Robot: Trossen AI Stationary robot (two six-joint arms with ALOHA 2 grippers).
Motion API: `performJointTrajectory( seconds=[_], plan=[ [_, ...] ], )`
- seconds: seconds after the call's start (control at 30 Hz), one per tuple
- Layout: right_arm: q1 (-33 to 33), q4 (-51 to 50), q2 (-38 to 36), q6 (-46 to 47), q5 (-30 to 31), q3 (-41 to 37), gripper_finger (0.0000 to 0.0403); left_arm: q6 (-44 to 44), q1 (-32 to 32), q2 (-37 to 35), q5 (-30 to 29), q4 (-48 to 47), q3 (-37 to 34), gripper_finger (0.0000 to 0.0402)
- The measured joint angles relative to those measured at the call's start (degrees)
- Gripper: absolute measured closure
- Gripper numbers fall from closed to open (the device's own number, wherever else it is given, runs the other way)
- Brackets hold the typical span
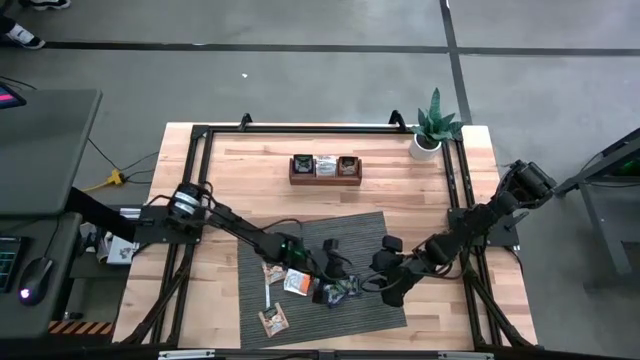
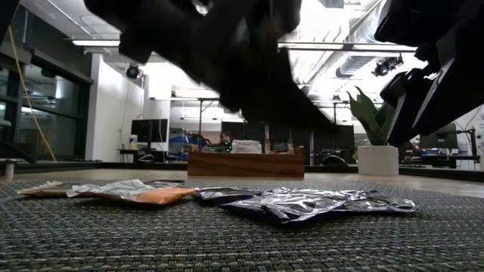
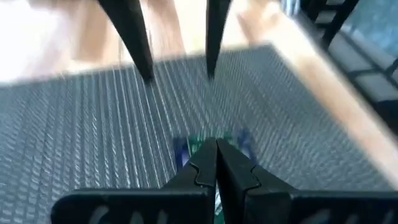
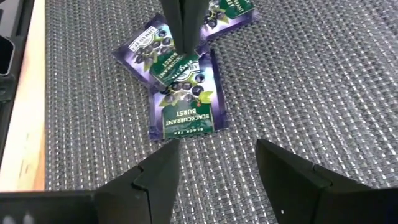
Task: Pick & Place Tea
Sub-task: Put the purple tea bag into the left compartment of the wooden organizer
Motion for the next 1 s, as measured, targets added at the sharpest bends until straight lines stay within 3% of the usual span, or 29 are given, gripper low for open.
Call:
performJointTrajectory(
  seconds=[0.3, 0.7, 1.0],
  plan=[
    [1.11, -0.27, 0.00, -3.60, 0.32, 0.00, 0.0199, 2.50, -0.39, 2.29, -1.36, -8.01, 4.85, 0.0401],
    [6.16, 0.46, 1.26, -33.43, 12.53, 0.02, 0.0199, 0.36, -0.37, 2.14, 2.19, -8.15, 4.99, 0.0401],
    [6.43, 3.43, 9.36, -44.43, 17.44, 0.02, 0.0199, 0.28, -0.35, 2.14, 2.33, -9.12, 4.99, 0.0401]
  ],
)
